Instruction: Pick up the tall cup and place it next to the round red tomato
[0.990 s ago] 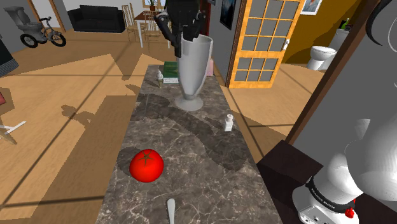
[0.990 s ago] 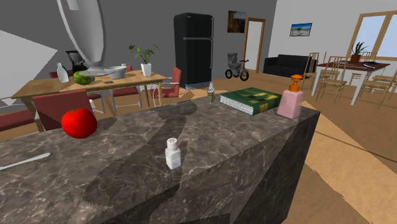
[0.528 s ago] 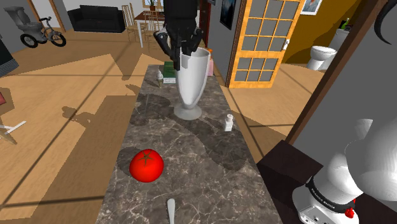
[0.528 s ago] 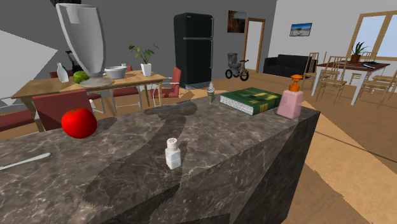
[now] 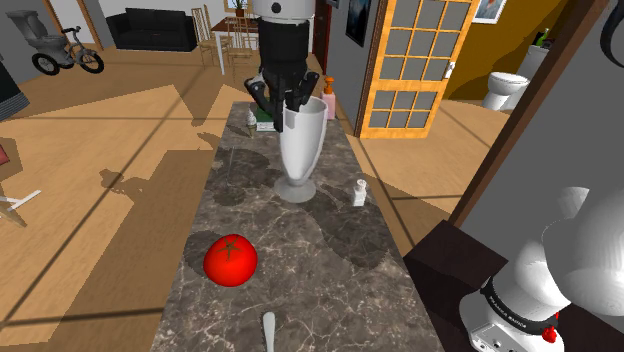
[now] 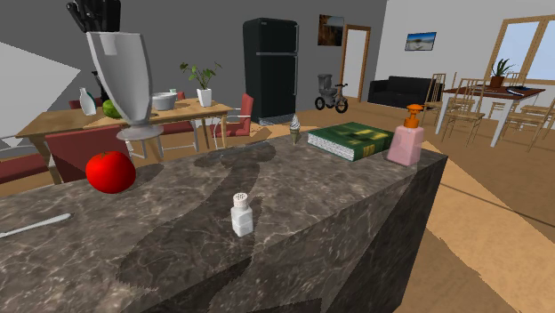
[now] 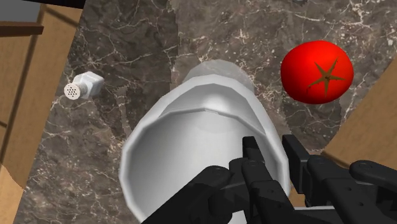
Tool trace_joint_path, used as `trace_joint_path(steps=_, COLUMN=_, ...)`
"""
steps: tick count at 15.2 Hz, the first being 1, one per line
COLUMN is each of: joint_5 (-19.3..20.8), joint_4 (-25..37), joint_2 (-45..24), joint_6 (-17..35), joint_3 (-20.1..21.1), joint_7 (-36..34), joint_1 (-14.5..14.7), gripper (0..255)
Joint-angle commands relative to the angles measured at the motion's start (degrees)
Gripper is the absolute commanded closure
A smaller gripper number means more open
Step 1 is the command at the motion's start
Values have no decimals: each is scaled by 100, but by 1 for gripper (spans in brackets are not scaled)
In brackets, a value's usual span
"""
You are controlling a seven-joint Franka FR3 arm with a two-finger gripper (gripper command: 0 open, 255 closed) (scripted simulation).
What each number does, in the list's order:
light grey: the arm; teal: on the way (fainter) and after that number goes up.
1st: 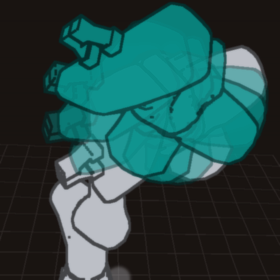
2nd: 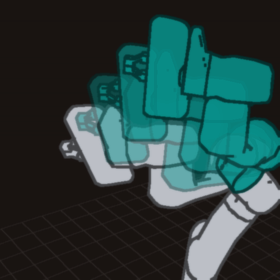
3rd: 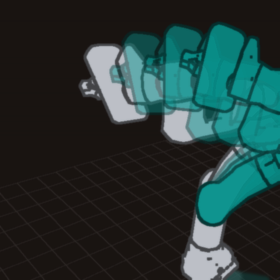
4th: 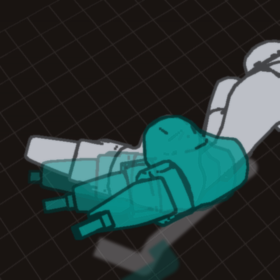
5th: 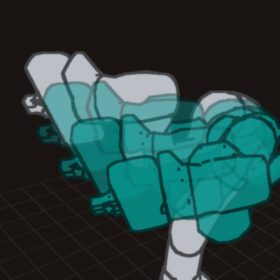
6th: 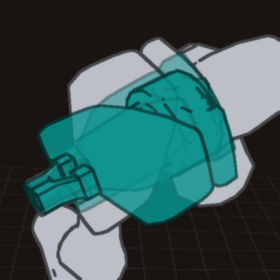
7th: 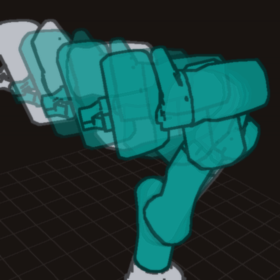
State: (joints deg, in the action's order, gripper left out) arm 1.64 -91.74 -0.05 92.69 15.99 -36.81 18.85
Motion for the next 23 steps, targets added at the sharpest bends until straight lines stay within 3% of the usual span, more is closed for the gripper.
trace_joint_path(steps=1, joint_5=-18, joint_4=-245, joint_2=70, joint_6=187, joint_3=-8, joint_7=10, joint_1=-8, gripper=255)
trace_joint_path(steps=23, joint_5=-8, joint_4=-1948, joint_2=72, joint_6=1887, joint_3=-9, joint_7=-32, joint_1=-10, gripper=255)
